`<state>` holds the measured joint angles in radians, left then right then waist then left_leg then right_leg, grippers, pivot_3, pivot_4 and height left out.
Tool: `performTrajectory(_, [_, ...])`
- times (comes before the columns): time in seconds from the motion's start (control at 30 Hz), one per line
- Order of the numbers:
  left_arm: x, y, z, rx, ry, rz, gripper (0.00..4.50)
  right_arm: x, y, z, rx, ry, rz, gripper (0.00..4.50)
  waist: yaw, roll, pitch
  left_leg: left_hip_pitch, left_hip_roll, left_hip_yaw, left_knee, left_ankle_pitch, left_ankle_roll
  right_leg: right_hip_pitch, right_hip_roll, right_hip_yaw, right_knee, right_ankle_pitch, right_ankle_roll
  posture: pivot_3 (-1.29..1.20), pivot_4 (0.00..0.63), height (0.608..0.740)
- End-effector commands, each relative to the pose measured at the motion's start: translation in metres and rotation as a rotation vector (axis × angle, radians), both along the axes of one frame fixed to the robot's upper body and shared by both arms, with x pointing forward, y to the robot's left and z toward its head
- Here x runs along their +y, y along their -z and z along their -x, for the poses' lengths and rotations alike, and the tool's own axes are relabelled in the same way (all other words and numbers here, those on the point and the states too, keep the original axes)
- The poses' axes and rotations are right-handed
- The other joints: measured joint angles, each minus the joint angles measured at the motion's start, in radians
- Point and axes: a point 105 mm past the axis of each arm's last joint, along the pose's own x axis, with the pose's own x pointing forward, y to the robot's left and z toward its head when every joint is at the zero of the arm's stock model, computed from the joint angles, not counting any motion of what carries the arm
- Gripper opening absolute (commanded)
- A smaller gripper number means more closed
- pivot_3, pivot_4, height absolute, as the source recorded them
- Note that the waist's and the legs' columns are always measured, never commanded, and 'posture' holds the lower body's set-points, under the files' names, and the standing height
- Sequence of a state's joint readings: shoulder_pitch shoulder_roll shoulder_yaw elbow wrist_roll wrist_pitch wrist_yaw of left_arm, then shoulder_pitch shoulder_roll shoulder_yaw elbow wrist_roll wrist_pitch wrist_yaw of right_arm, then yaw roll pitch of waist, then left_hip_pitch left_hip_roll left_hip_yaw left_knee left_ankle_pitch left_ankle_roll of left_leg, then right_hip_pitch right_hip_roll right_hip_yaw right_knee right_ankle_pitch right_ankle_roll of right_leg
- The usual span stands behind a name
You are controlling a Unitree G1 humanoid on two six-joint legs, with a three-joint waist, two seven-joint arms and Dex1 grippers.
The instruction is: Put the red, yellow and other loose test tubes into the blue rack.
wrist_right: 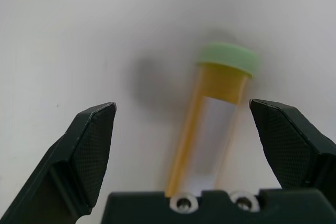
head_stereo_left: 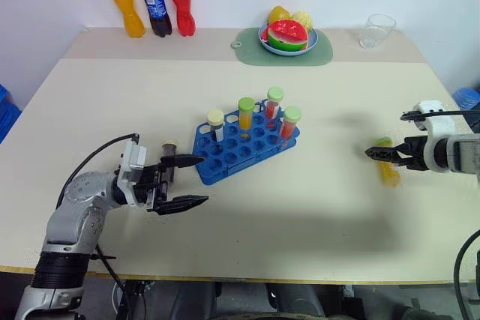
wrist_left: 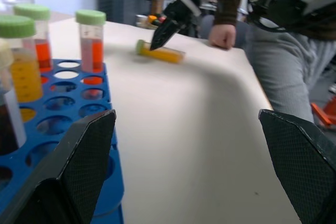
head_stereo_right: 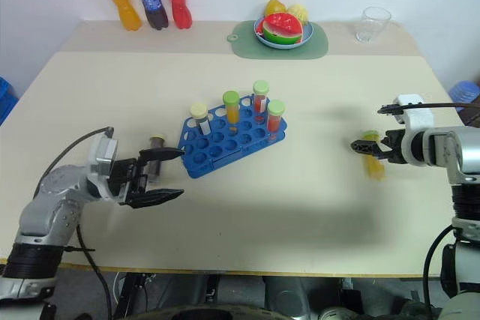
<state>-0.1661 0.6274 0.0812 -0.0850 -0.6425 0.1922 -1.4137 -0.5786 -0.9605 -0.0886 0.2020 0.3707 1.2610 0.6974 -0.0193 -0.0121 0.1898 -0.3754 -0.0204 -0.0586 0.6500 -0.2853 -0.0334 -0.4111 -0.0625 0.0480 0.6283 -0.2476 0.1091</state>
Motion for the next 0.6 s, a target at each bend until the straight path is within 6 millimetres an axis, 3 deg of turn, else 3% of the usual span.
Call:
performTrajectory(0.03, [-0.005, -0.004, 0.005, -0.033, 0.052, -0.023, 4.5, -0.007, -0.005, -0.007, -0.022, 0.007, 0.016, 4.48, 0.001, 0.0, 0.0, 0.0, 0.0, 0.0, 0.0, 0.0, 0.0, 0.0, 0.0, 0.0, 0.0, 0.0, 0.0, 0.0, 0.15, 0.74])
performTrajectory(0.23, [-0.006, 0.0, 0.013, -0.013, 0.084, -0.057, 4.5, -0.011, 0.003, -0.01, 0.014, -0.028, 0.07, 4.48, 0.0, 0.0, 0.0, 0.0, 0.0, 0.0, 0.0, 0.0, 0.0, 0.0, 0.0, 0.0, 0.0, 0.0, 0.0, 0.0, 0.15, 0.74])
performTrajectory(0.33, [-0.005, 0.001, 0.015, -0.01, 0.088, -0.07, 4.5, -0.003, 0.008, -0.01, 0.03, -0.079, 0.084, 3.68, -0.001, 0.0, 0.0, 0.0, 0.0, 0.0, 0.0, 0.0, 0.0, 0.0, 0.0, 0.0, 0.0, 0.0, 0.0, 0.0, 0.15, 0.74])
performTrajectory(0.5, [-0.005, 0.001, 0.016, -0.005, 0.082, -0.062, 4.5, 0.005, 0.014, -0.012, 0.035, -0.127, 0.108, 1.09, -0.002, 0.0, 0.0, 0.0, 0.0, 0.0, 0.0, 0.0, 0.0, 0.0, 0.001, 0.0, 0.0, 0.0, 0.0, 0.0, 0.15, 0.74])
performTrajectory(0.53, [-0.005, 0.001, 0.016, -0.005, 0.08, -0.06, 4.5, 0.005, 0.014, -0.012, 0.033, -0.135, 0.115, 0.82, -0.002, 0.0, 0.0, 0.0, 0.0, 0.0, 0.0, 0.0, 0.0, 0.0, 0.001, 0.0, 0.0, 0.0, 0.0, 0.0, 0.15, 0.74])
performTrajectory(0.6, [-0.005, 0.001, 0.015, -0.005, 0.071, -0.053, 4.5, 0.007, 0.014, -0.012, 0.026, -0.157, 0.123, 0.8, -0.002, 0.0, 0.0, 0.0, 0.0, 0.0, 0.0, 0.0, 0.0, 0.0, 0.001, 0.0, 0.0, 0.0, 0.0, 0.0, 0.15, 0.74])
